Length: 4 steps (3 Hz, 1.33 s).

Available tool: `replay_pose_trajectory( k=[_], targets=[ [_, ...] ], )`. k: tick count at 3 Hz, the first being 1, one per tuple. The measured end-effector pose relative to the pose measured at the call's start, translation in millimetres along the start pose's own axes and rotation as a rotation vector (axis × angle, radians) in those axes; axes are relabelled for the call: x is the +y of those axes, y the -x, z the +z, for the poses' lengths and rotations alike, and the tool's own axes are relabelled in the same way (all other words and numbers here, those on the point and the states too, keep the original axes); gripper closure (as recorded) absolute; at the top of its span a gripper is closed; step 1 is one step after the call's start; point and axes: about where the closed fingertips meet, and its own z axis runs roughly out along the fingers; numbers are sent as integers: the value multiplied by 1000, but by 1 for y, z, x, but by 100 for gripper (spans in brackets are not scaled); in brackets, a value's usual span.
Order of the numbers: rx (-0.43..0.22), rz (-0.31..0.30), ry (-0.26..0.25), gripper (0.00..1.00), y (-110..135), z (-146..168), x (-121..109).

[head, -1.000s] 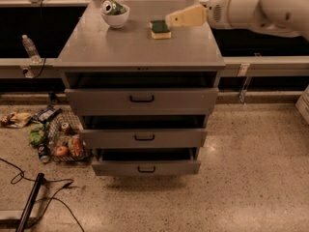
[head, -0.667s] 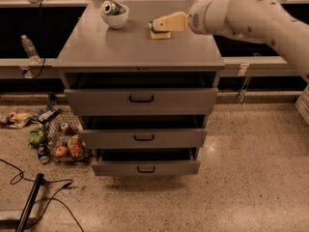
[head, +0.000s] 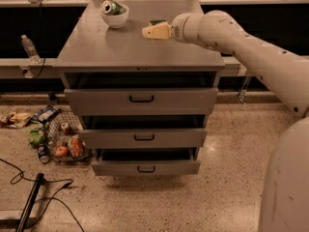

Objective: Pick sponge

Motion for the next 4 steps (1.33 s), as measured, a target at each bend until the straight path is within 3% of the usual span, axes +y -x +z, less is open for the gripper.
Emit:
replay_pose_trajectory(
  k=[1,3,4],
  targets=[
    [0,4,24,0,-22,32,-18],
    [14,-11,31,0,-32,87,-40],
    [47,-2,31,3,-41,112,-41]
  ],
)
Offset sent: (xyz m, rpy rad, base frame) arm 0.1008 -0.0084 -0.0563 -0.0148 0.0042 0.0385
